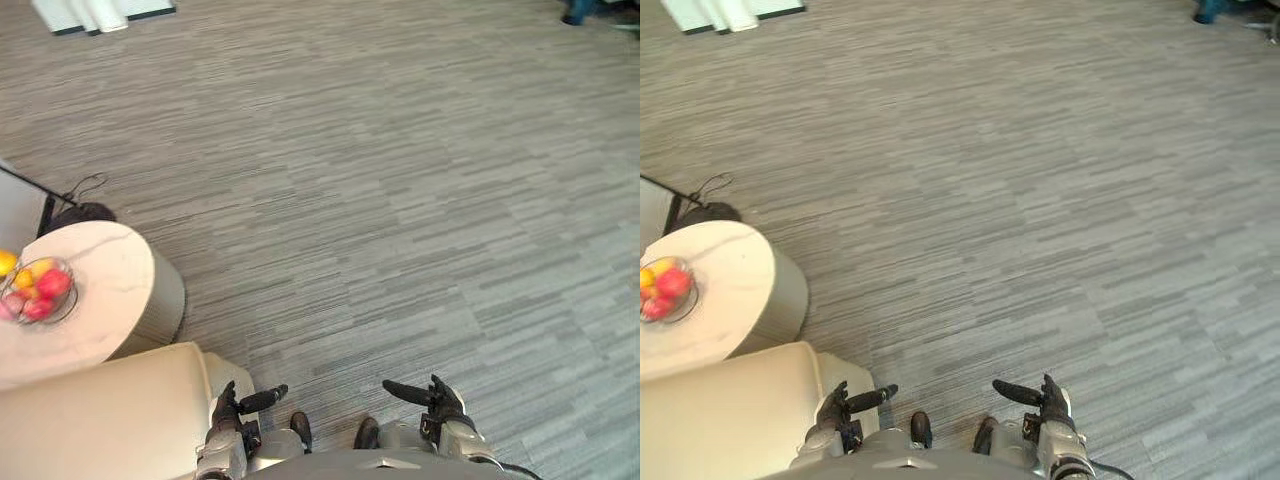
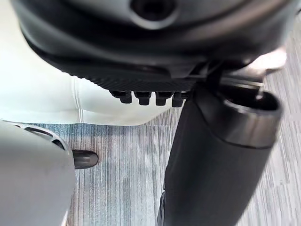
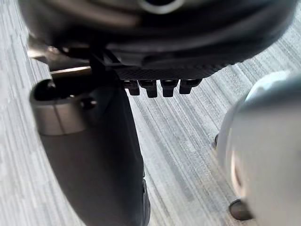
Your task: Pick up cushions and gather them together orderly.
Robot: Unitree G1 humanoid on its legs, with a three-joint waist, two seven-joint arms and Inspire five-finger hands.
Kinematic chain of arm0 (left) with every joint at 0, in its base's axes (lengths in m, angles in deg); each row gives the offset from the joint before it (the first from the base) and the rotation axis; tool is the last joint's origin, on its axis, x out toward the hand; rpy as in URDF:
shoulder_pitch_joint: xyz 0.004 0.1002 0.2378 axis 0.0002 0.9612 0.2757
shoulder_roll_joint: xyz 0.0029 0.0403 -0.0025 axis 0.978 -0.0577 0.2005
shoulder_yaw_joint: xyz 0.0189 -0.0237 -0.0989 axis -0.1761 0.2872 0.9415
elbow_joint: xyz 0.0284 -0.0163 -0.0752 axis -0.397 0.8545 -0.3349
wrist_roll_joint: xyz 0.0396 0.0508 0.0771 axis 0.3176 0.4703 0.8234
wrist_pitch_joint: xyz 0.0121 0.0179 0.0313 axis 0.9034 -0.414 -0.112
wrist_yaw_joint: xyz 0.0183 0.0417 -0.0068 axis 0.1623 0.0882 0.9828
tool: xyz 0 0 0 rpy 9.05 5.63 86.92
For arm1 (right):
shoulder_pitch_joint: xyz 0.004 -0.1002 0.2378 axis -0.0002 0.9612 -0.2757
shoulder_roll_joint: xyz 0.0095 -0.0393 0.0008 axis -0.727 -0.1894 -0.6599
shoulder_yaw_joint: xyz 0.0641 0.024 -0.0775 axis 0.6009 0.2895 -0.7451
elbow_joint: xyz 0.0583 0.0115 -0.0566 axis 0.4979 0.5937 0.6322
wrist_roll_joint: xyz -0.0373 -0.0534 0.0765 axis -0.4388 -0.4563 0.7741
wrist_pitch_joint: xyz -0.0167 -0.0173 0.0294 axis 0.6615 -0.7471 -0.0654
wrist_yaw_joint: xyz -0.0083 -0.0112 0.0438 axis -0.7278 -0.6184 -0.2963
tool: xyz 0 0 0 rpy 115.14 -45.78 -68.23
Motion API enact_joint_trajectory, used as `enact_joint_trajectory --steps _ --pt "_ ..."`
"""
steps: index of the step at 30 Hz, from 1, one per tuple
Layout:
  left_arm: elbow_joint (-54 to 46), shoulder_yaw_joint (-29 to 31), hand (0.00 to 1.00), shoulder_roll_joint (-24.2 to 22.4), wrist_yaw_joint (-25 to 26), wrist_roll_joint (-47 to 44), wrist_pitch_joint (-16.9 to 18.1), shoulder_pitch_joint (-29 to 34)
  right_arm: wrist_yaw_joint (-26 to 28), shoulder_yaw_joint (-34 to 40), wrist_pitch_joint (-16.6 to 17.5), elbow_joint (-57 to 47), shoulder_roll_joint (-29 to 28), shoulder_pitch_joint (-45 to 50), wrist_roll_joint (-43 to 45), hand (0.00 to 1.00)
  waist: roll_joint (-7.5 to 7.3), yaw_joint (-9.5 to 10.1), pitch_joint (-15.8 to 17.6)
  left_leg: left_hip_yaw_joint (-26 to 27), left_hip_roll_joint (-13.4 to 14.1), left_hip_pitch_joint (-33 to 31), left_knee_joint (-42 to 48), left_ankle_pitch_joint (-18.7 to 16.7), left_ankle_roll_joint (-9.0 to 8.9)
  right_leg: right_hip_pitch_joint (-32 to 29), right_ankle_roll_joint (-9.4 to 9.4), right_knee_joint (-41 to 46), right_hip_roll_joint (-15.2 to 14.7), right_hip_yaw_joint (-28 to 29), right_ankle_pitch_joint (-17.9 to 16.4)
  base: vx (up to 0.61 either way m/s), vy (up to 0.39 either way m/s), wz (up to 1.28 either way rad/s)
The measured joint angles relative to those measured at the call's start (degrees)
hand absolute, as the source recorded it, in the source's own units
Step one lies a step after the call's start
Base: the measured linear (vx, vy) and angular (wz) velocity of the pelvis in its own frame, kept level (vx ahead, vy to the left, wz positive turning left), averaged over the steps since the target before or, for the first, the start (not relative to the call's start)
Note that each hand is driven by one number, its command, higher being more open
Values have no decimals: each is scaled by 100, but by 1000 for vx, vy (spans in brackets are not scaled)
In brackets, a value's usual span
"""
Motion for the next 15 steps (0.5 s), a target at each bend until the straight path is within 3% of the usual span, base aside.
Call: enact_joint_trajectory --steps 5,6,8,9,11,14,15 --pt "97 -136 100 124 -48 22 2 -59 -59 139 8 94 101 179 55 100 -42 -45 34 55 323 -120 752 -336 -148 188 -114 -426 412 363 102 77 -79 -44" --pt "88 -60 100 81 -76 17 -2 -93 -87 212 10 74 101 299 64 100 -26 -46 83 38 592 -368 1655 -568 -165 393 -128 -600 533 445 102 76 -128 -32" --pt "-21 134 100 51 -105 17 7 -92 -129 247 8 -24 98 385 205 100 32 -11 167 11 963 -733 3081 -695 -67 665 -180 -699 685 647 80 64 -109 -62" --pt "-137 287 100 -70 -103 7 28 -39 -163 220 13 -200 165 464 283 100 198 1 236 -256 1254 -1173 4193 -1028 45 876 -334 -725 907 911 -34 83 -56 -77" --pt "-243 315 100 -138 -118 3 19 -24 -186 238 18 -252 179 482 303 100 255 21 242 -368 1166 -1428 4022 -1206 13 958 -311 -716 942 1254 -101 110 -5 -105" --pt "-362 322 100 -185 -117 -28 33 -30 -202 234 4 -251 169 504 354 100 218 106 256 -799 565 -1764 2696 -1128 -12 986 -295 -733 838 1814 -171 156 42 -90" --pt "-362 319 100 -190 -114 -39 38 -37 -205 234 2 -251 170 511 367 100 215 125 256 -862 488 -1781 2516 -1071 -38 989 -284 -737 817 1863 -177 193 71 -92"
